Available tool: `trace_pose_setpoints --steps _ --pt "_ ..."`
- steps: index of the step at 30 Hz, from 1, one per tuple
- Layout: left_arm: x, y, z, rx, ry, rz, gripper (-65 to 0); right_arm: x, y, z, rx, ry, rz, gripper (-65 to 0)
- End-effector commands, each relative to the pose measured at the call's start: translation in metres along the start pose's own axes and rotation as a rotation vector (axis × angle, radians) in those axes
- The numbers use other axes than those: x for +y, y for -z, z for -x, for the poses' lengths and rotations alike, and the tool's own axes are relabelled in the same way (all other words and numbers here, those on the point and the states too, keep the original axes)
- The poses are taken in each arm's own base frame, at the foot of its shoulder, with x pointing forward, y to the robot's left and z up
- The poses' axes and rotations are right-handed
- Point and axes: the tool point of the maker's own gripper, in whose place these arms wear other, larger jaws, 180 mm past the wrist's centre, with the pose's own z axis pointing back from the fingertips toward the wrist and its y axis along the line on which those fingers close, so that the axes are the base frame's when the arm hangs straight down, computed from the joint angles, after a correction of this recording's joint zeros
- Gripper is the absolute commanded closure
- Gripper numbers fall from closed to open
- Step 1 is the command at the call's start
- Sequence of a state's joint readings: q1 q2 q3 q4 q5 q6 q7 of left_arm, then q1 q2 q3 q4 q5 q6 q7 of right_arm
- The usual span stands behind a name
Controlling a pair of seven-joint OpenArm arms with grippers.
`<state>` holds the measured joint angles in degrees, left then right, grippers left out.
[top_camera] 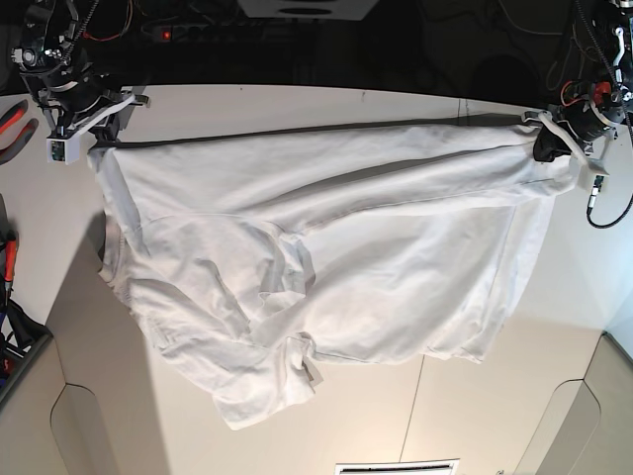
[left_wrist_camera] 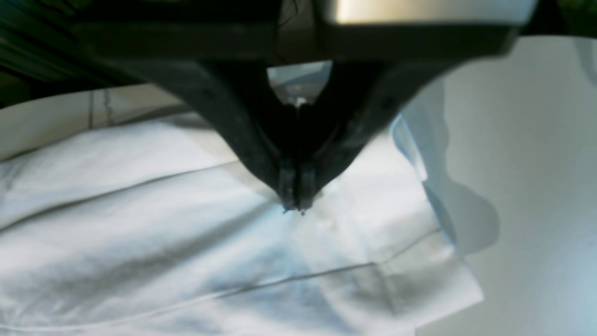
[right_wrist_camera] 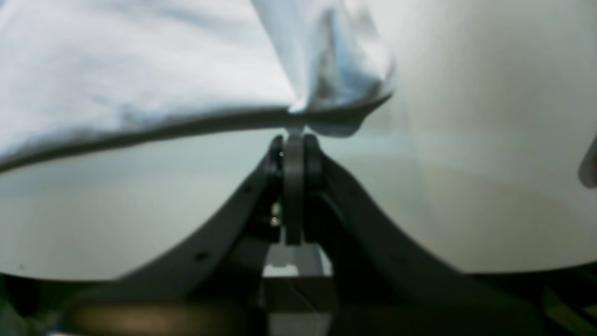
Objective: Layout the t-shirt on the table in an organized manner, then fold the t-shirt properly
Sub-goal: 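Lift the shirt with both grippers, holding it stretched between them, then hold the shirt with the left gripper and swing the right gripper down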
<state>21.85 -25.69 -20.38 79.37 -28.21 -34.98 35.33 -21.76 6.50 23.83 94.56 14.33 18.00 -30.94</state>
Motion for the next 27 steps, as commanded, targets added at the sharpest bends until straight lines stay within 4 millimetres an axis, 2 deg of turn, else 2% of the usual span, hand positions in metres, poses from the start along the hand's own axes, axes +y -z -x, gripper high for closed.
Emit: trace_pose_setpoints --steps 1,4,7,10,12,14,18,21,27 --pt "0.004 -0.003 0.002 0.026 0.023 -0.004 0.0 0.003 -0.003 -0.02 -0.061 0.004 -0.016 0.0" --pt "0.004 -0.003 0.002 0.025 0.024 -0.004 0.0 0.016 -0.013 -0.045 -0.138 -0.014 -0.059 0.0" --pt "0.004 -0.003 0.002 0.025 0.023 -0.004 0.0 0.023 -0.022 -0.083 -0.252 -0.058 -0.057 0.0" --pt "0.004 -0.003 -0.001 0.01 0.023 -0.003 0.0 0.024 -0.013 -0.112 -0.299 -0.089 -0.035 0.0" --pt "0.004 -0.003 -0.001 0.01 0.023 -0.003 0.0 0.026 -0.001 -0.121 -0.3 -0.096 -0.035 0.0" --pt "0.003 -0.003 -0.001 0.01 0.023 -0.003 0.0 0.029 0.015 -0.118 -0.265 -0.098 -0.041 0.0" --pt "0.004 -0.003 -0.001 0.011 0.023 -0.004 0.0 0.026 0.044 -0.091 -0.156 -0.094 -0.022 0.0" --pt "0.004 -0.003 -0.001 0.011 0.024 -0.004 0.0 0.023 0.049 -0.073 -0.106 -0.084 -0.016 0.0" --pt "0.004 -0.003 -0.001 0.011 0.024 -0.004 0.0 0.017 0.044 -0.038 -0.028 -0.087 -0.006 0.0"
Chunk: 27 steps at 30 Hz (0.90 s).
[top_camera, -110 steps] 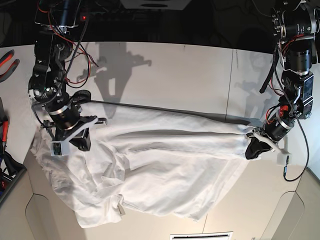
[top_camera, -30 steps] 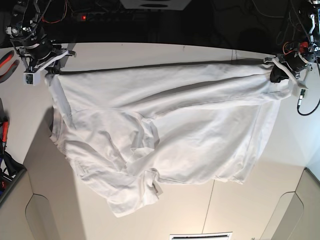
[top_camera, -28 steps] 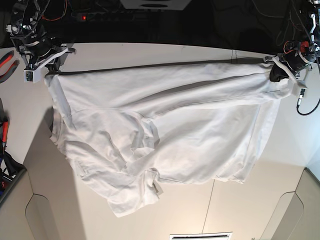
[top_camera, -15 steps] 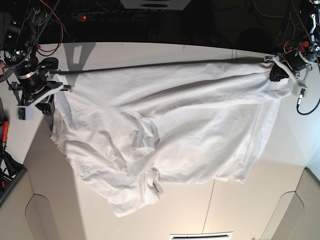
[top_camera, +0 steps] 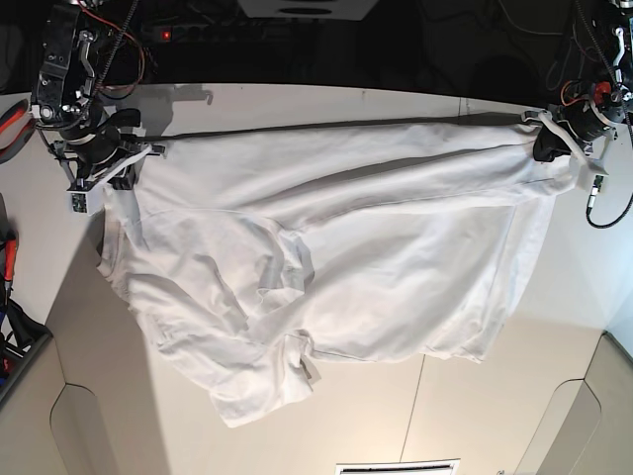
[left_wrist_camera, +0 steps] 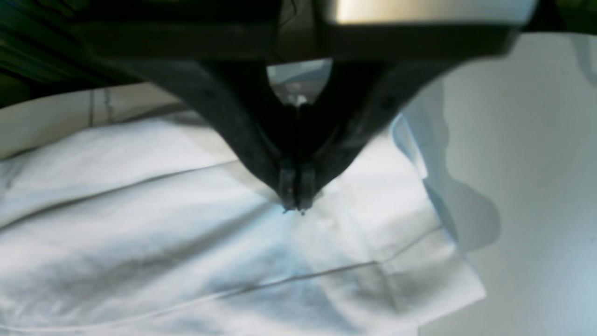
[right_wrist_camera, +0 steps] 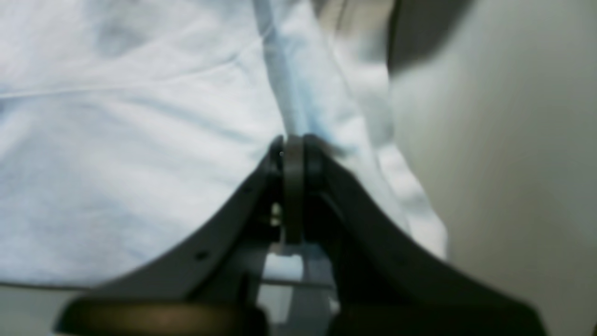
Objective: Layout the t-shirt on the table in an organized manner, then fold the t-shirt properly
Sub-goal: 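Hold the shirt with the left gripper and swing the right gripper down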
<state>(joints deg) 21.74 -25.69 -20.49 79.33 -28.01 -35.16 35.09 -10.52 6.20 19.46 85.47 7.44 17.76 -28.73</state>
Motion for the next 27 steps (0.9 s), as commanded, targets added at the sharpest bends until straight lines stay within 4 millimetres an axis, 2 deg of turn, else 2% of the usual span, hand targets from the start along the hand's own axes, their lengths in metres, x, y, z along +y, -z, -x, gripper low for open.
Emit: trace_pose_setpoints --steps 1,6,13,20,27 --pt "0.003 -0.003 0.001 0.015 0.021 -0.004 0.0 -0.005 -0.003 0.004 0.018 -0.015 0.011 0.0" --pt "0.003 -0.003 0.001 0.018 0.021 -0.004 0.0 -0.006 -0.009 0.027 0.062 -0.015 0.015 0.0" --pt "0.003 -0.003 0.002 0.021 0.021 -0.004 0.0 -0.01 -0.024 0.048 0.11 -0.033 0.024 0.0" --pt "0.003 -0.003 0.002 0.021 0.021 -0.004 0.0 -0.009 -0.043 0.053 0.114 -0.06 0.028 0.0" --pt "0.003 -0.003 0.0 0.014 0.021 -0.004 0.0 -0.007 -0.044 0.05 0.092 -0.052 0.02 0.0"
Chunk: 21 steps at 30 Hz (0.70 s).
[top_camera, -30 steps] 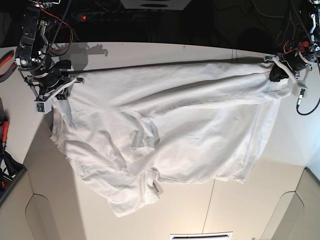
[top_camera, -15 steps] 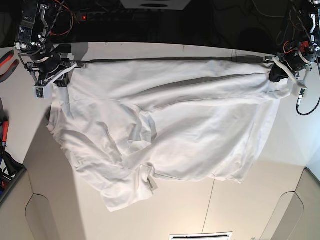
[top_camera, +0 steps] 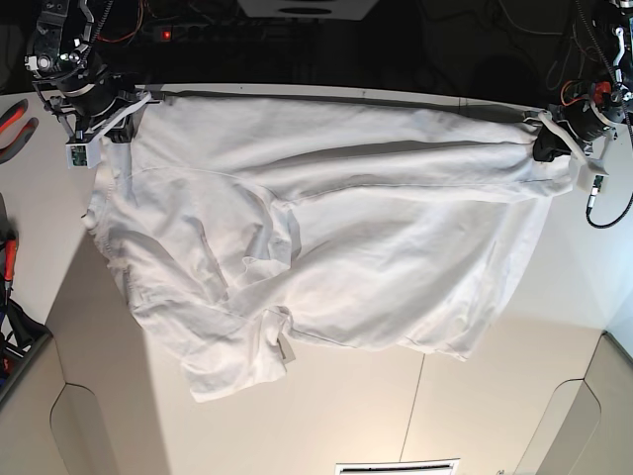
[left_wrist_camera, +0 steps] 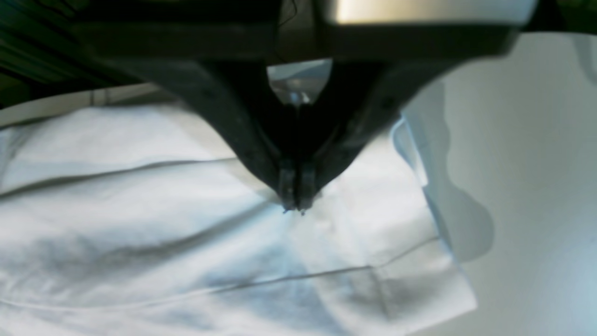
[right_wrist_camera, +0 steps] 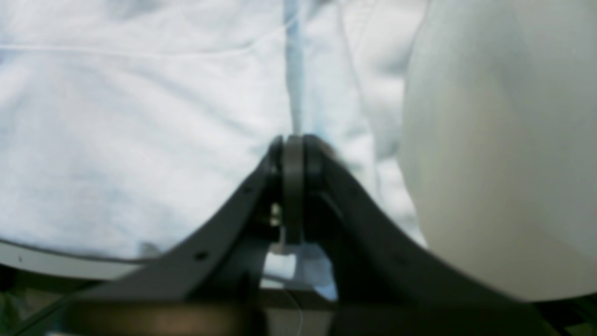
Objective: Layout the t-shirt on the table in an organized manner, then fold the t-shirt properly
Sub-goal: 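Hold the shirt with the left gripper and swing the right gripper down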
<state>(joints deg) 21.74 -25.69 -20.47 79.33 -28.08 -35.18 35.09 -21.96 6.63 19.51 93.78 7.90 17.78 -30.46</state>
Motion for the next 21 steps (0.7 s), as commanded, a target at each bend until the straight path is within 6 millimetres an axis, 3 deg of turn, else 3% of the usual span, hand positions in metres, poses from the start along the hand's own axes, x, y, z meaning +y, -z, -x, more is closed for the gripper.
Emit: trace_pose_setpoints --steps 1,6,14,21 --pt "0.004 -0.003 -0.002 0.004 0.021 -0.005 0.0 -0.002 -0.002 -0.002 -0.005 -0.003 0.003 0.0" --pt "0.007 -0.009 -0.019 -0.057 0.034 -0.019 0.0 -0.001 -0.005 -0.01 -0.028 -0.012 0.003 0.0" --pt "0.019 -0.04 -0.074 -0.234 0.034 -0.062 0.0 0.003 -0.019 -0.045 -0.124 -0.046 0.005 0.0" --pt "0.021 -0.049 -0.088 -0.286 0.038 -0.071 -12.9 0.008 -0.034 -0.073 -0.208 -0.075 0.006 0.0"
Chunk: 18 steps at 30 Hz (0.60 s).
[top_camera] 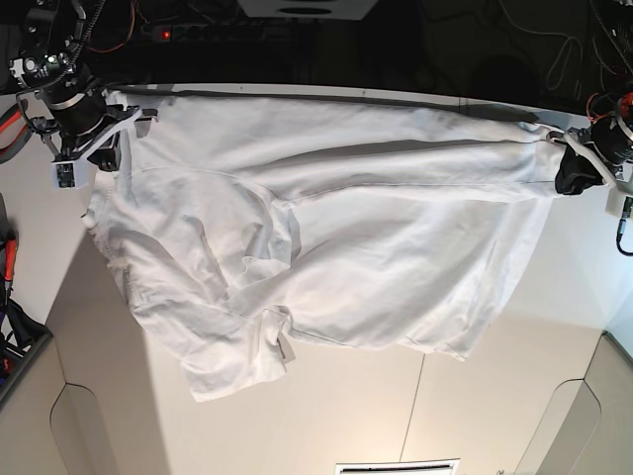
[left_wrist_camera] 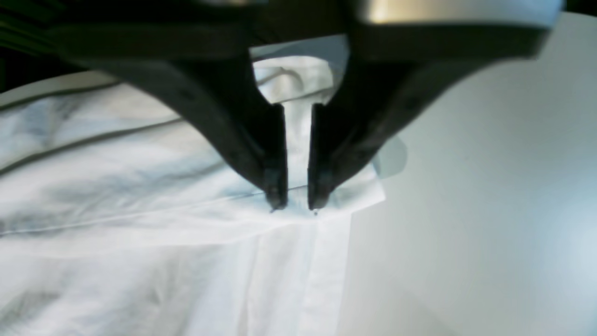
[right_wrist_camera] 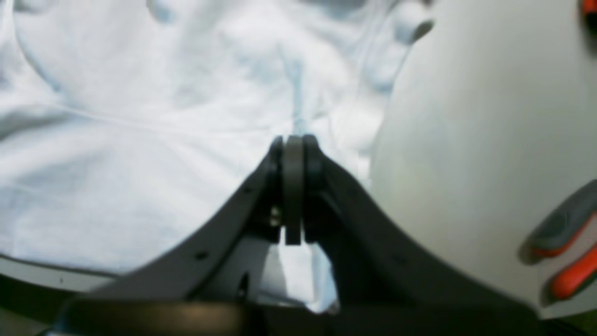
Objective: Layout the t-shirt on the table in an organized manner, then fold the t-shirt properly
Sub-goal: 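Hold the shirt with the left gripper and swing the right gripper down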
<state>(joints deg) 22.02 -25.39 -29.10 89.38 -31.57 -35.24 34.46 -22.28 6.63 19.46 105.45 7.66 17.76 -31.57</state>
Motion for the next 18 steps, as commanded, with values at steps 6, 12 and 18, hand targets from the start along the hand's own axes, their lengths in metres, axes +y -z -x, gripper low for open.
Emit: trace_pose_setpoints --steps 6,12,18 --pt "0.003 -0.004 -0.033 -0.128 0.021 0.003 -13.0 0.0 -0.003 -0.04 -0.113 -0.015 0.002 0.0" --pt "0.003 0.0 -0.052 -0.17 0.027 0.002 -13.0 -0.002 0.004 -0.082 -0.209 -0.015 0.006 0.0" --pt "0.004 0.004 -0.077 -0.228 0.032 0.001 -13.0 -0.003 0.005 -0.139 -0.342 -0.015 0.011 -1.1"
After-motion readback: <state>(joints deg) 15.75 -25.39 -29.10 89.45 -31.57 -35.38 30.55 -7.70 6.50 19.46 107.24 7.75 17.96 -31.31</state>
